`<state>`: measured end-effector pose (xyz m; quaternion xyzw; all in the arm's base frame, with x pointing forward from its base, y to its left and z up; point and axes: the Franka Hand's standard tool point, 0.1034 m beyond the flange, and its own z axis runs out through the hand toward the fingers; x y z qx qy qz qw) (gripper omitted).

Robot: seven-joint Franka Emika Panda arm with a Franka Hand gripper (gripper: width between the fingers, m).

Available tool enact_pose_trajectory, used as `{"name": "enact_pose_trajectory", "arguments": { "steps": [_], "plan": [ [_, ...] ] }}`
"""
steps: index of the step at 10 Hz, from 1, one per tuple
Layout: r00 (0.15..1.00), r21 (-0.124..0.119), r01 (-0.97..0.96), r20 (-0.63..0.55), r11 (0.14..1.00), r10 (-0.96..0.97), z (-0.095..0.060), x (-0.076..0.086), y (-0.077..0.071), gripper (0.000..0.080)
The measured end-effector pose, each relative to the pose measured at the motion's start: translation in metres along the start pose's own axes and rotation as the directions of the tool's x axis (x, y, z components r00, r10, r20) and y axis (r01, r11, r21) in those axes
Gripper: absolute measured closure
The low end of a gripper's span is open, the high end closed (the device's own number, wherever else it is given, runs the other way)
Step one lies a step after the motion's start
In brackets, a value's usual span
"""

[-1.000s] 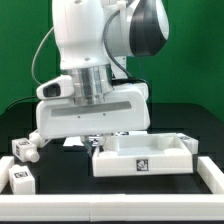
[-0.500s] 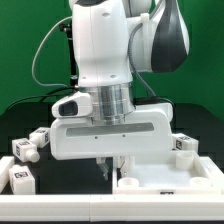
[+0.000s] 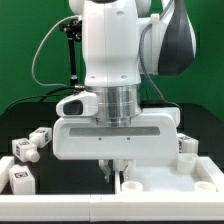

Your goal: Assemble one leg

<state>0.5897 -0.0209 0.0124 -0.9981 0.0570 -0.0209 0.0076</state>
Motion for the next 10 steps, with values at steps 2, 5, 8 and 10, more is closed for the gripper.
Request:
{"name": "enact_pose_trajectory", "arguments": {
  "steps": [2, 5, 8, 10],
  "plan": [
    [1.000, -0.003, 0.006, 0.001, 1.000, -0.006, 0.000, -0.001, 0.001, 0.0738],
    [0.999, 0.003, 0.051, 0.000, 0.999, -0.051, -0.009, -0.006, -0.005, 0.0323],
    [0.999, 0.026, 0.038, 0.007, 0.999, -0.038, -0.075, -0.032, -0.064, 0.0160],
    [0.998, 0.018, 0.063, 0.025, 0.998, -0.063, -0.081, -0.039, -0.072, 0.0160]
  ]
}}
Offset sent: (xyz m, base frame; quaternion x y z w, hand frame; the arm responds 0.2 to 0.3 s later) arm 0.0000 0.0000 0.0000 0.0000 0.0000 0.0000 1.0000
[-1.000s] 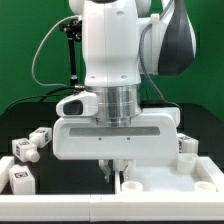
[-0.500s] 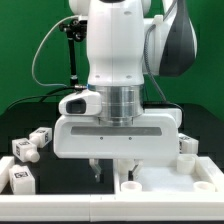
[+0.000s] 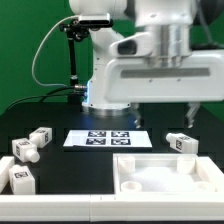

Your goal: Assemble one leg

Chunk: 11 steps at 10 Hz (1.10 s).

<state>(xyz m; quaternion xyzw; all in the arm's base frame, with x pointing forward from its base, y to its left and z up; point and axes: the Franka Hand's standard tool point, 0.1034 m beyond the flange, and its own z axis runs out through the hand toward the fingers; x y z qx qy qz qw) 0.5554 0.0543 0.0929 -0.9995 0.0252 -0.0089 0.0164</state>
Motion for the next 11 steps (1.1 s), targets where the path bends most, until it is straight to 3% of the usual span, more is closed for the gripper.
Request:
{"name": "enact_pose_trajectory", "arguments": {
  "steps": [2, 3, 5, 6, 10, 11],
  "plan": [
    [1.000, -0.003, -0.007, 0.019, 1.000, 0.007, 0.003, 0.000, 0.002, 0.0151],
    [0.994, -0.018, -0.026, 0.105, 0.999, 0.028, 0.002, -0.009, -0.003, 0.0151],
    [0.981, -0.045, 0.025, 0.195, 0.999, -0.016, 0.008, -0.037, -0.063, 0.0151],
    [0.970, -0.058, 0.019, 0.241, 0.998, -0.005, 0.012, -0.047, -0.072, 0.0151],
    [0.889, -0.092, 0.044, 0.458, 0.995, 0.003, 0.015, -0.050, -0.064, 0.0151],
    [0.883, -0.072, 0.099, 0.466, 0.992, -0.054, 0.019, -0.061, -0.083, 0.0151]
  ]
}}
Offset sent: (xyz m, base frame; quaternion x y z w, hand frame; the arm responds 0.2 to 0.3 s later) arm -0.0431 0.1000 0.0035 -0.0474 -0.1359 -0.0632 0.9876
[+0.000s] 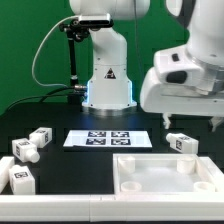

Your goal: Assemble one leg

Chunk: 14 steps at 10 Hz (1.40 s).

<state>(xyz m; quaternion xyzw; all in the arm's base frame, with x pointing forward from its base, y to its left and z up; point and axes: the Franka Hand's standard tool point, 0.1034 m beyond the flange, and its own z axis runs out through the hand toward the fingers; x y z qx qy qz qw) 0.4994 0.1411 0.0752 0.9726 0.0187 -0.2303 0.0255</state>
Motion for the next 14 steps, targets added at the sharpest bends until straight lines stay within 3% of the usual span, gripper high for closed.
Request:
{"name": "enact_pose_trajectory", "arguments": {
  "steps": [1, 3, 6, 8, 9, 14],
  "plan": [
    [0.995, -0.019, 0.078, 0.060, 0.997, -0.077, 0.010, -0.016, -0.020, 0.0151],
    [0.987, -0.026, 0.146, 0.068, 0.989, -0.144, 0.015, -0.024, -0.042, 0.0151],
    [0.988, -0.018, 0.131, 0.087, 0.991, -0.129, 0.019, -0.024, -0.036, 0.0151],
    [0.955, -0.055, 0.162, 0.259, 0.985, -0.143, 0.037, -0.037, -0.011, 0.0151],
    [0.941, -0.063, 0.169, 0.306, 0.984, -0.142, 0.033, -0.039, -0.007, 0.0151],
    [0.936, -0.057, 0.170, 0.320, 0.984, -0.144, 0.033, -0.039, -0.005, 0.0151]
  ]
}}
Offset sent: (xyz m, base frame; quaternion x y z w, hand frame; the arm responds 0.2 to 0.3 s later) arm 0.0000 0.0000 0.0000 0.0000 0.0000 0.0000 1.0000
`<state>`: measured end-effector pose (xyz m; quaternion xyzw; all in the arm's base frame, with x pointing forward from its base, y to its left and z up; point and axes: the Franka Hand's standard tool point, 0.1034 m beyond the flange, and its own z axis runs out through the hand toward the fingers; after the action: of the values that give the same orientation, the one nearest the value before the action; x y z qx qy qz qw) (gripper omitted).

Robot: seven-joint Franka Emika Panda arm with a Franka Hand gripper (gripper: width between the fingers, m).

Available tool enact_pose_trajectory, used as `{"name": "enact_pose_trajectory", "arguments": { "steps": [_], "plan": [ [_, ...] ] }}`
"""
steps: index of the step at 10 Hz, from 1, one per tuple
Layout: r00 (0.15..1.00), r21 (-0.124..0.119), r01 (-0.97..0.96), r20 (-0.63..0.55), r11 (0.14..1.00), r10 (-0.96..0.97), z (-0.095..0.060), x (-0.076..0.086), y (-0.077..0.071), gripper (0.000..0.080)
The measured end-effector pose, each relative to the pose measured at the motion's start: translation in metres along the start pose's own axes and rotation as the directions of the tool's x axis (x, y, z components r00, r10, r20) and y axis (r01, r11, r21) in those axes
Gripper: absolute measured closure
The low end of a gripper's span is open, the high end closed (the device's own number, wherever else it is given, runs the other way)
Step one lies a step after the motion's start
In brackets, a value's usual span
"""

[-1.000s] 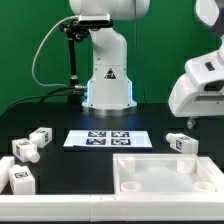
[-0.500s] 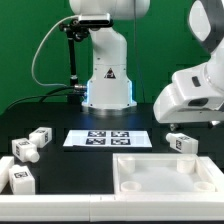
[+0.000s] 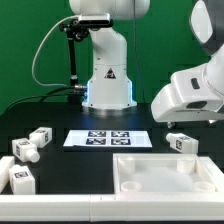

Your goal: Assemble one leg

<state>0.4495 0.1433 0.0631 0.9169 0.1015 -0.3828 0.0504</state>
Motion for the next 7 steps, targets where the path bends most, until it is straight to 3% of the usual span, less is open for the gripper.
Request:
{"name": "enact_pose_trajectory", "arguments": {
  "steps": [1, 4, 6, 7],
  "plan": [
    [0.998, 0.031, -0.044, 0.051, 0.999, 0.043, 0.014, -0.001, -0.006, 0.0151],
    [0.993, 0.023, -0.058, 0.106, 0.998, 0.055, 0.055, 0.012, -0.016, 0.0151],
    [0.989, 0.013, -0.084, 0.127, 0.996, 0.081, 0.066, 0.013, -0.026, 0.0151],
    [0.989, 0.015, -0.084, 0.127, 0.996, 0.081, 0.066, 0.014, -0.025, 0.0192]
  ]
}}
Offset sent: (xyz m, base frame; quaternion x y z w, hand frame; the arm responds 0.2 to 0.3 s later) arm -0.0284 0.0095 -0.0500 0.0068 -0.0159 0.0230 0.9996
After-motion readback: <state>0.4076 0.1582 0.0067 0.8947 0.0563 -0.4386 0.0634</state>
